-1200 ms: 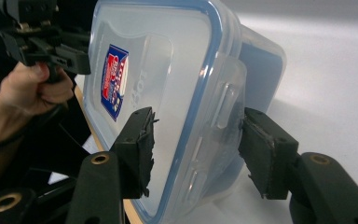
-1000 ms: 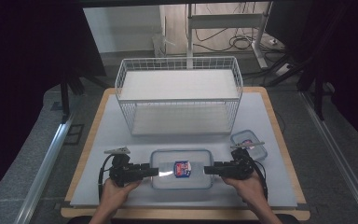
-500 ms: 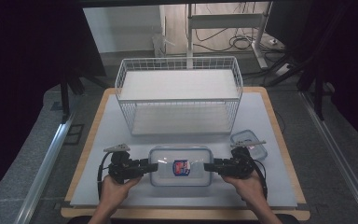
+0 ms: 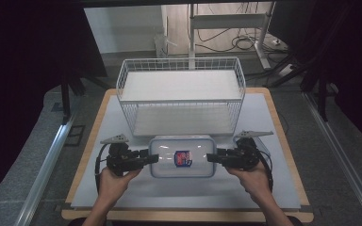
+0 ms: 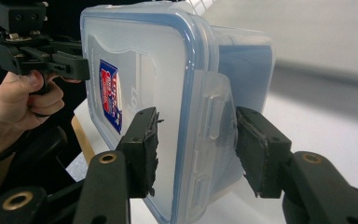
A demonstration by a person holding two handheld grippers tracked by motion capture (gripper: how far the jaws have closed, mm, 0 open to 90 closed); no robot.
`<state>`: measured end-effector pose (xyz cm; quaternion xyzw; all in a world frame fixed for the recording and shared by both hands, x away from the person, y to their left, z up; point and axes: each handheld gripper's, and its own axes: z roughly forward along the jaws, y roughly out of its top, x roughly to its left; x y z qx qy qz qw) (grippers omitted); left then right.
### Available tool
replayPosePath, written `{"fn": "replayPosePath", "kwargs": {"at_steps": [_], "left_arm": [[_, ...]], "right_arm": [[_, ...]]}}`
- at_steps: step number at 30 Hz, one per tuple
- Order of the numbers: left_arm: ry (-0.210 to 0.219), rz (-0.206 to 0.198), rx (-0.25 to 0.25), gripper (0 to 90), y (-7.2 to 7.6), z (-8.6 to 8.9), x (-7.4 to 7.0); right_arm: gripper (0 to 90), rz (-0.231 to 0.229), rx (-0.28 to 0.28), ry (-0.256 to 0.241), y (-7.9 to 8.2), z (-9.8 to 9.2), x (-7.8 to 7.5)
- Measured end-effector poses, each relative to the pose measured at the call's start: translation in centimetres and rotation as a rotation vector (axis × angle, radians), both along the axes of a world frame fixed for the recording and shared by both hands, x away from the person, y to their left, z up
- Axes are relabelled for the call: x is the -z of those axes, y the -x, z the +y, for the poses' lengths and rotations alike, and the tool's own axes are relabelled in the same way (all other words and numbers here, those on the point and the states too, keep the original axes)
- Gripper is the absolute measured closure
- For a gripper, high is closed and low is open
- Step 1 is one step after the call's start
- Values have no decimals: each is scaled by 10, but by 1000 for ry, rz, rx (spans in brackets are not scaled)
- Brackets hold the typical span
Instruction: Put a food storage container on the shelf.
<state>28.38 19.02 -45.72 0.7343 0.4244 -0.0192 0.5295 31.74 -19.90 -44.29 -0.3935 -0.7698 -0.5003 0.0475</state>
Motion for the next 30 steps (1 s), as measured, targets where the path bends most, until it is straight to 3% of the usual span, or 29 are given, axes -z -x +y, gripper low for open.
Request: {"fn": "replayPosePath", "kwargs": {"at_steps": [5, 22, 30], "left_arm": [[15, -27, -2, 520, -10, 1, -19], [11, -64, -16, 520, -32, 4, -61], [31, -79, -26, 520, -43, 8, -79]], "right_arm": [[513, -40, 0, -16, -10, -1, -24], [512, -66, 8, -45, -32, 2, -58], [512, -89, 10, -43, -45, 6, -83]]}}
